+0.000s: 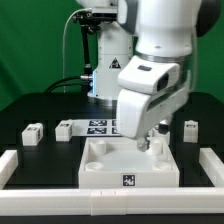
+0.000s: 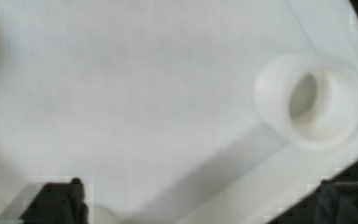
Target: Assemble one leg
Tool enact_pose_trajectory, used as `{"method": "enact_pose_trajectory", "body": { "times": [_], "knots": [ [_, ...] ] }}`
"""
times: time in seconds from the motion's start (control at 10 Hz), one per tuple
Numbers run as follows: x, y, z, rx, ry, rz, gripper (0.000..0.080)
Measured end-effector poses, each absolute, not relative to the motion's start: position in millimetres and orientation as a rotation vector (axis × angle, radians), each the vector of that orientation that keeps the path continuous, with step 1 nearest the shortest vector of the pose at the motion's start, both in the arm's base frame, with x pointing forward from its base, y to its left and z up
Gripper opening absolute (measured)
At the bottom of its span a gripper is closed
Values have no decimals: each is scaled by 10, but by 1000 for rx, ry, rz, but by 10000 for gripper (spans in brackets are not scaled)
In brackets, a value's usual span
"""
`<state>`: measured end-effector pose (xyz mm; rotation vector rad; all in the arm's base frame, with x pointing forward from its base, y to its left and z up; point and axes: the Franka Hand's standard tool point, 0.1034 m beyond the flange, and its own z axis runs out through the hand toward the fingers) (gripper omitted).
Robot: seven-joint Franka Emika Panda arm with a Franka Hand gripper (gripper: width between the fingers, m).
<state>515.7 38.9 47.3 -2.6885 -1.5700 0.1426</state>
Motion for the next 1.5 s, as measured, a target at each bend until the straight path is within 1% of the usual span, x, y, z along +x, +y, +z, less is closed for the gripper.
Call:
{"method": "enact_pose_trajectory", "body": {
  "times": [0.1, 0.6, 0.7, 0.9, 1.0, 1.1, 1.4, 1.5],
  "knots": [
    [5109, 300, 456, -2655, -1626, 130, 650],
    [5102, 307, 445, -2643, -1649, 121, 650],
    [5008, 285, 427, -2569, -1784, 61, 650],
    [4725, 215, 448, -2354, -2047, 76, 650],
    [4629, 159, 411, -2248, -2152, 77, 650],
    [4590, 138, 372, -2253, -2141, 92, 650],
    [4592, 140, 366, -2252, -2140, 92, 650],
    [4572, 131, 328, -2217, -2173, 87, 650]
  ]
}}
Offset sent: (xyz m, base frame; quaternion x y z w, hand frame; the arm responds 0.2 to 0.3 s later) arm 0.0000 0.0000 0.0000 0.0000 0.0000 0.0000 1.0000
